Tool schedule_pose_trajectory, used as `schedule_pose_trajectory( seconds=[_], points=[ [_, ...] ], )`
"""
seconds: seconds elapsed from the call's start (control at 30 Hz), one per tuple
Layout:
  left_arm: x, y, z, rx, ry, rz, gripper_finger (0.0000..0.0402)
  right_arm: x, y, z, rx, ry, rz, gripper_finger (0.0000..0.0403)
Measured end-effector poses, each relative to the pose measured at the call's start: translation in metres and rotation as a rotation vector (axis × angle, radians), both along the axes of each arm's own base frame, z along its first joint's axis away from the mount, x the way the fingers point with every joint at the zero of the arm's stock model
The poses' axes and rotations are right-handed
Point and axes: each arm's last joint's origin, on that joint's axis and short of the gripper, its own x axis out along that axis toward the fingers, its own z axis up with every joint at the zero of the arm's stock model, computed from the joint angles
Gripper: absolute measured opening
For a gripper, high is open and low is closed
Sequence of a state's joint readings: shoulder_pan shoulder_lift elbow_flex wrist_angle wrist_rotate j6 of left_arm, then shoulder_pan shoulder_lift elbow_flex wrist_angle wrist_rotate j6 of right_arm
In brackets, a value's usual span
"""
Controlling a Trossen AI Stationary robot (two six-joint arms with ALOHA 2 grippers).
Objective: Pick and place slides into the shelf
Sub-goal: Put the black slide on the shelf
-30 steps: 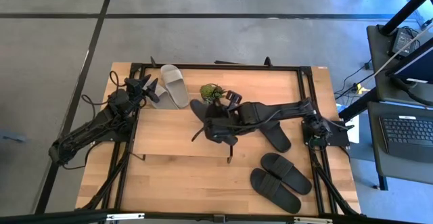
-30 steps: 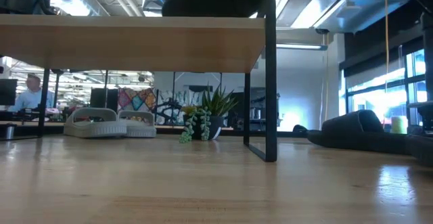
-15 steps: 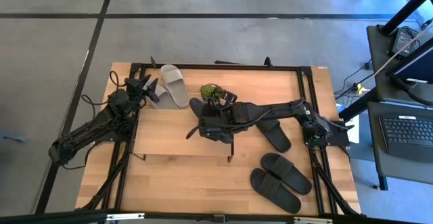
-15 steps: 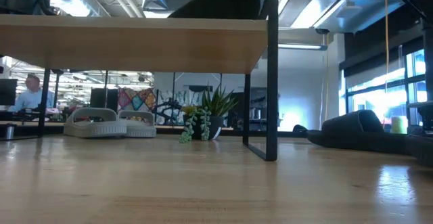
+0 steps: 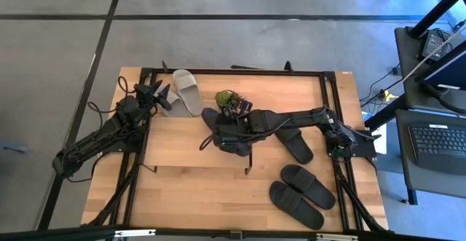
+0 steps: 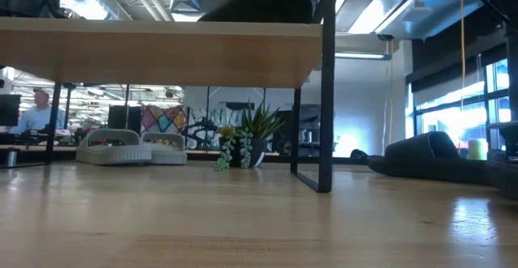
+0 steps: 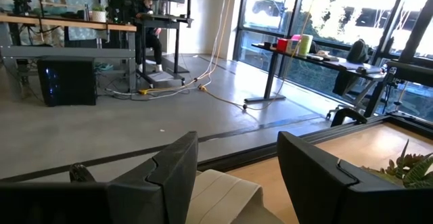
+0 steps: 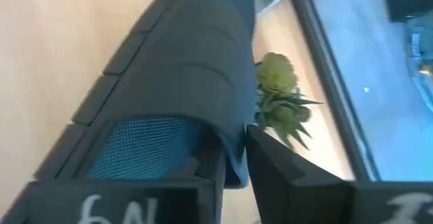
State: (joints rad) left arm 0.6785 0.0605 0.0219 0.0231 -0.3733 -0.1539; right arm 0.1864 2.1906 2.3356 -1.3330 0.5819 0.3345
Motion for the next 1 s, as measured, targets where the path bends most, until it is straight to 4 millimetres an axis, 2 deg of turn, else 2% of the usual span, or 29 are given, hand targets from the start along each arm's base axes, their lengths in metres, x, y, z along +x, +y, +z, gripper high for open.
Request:
schedule_pose_trajectory(
  seconds=[0.33, 1.0],
  points=[
    [0.0, 0.0, -0.0001, 0.0, 0.0, 0.0, 0.0195, 0.0028, 0.0024, -0.0003, 0.077, -0.029, 0.004, 0.0144],
    [0.0, 0.0, 0.0, 0.0, 0.0, 0.0, 0.0195, 0.0062, 0.0036, 0.0009, 0.083, -0.041, 0.058, 0.0218]
  ],
)
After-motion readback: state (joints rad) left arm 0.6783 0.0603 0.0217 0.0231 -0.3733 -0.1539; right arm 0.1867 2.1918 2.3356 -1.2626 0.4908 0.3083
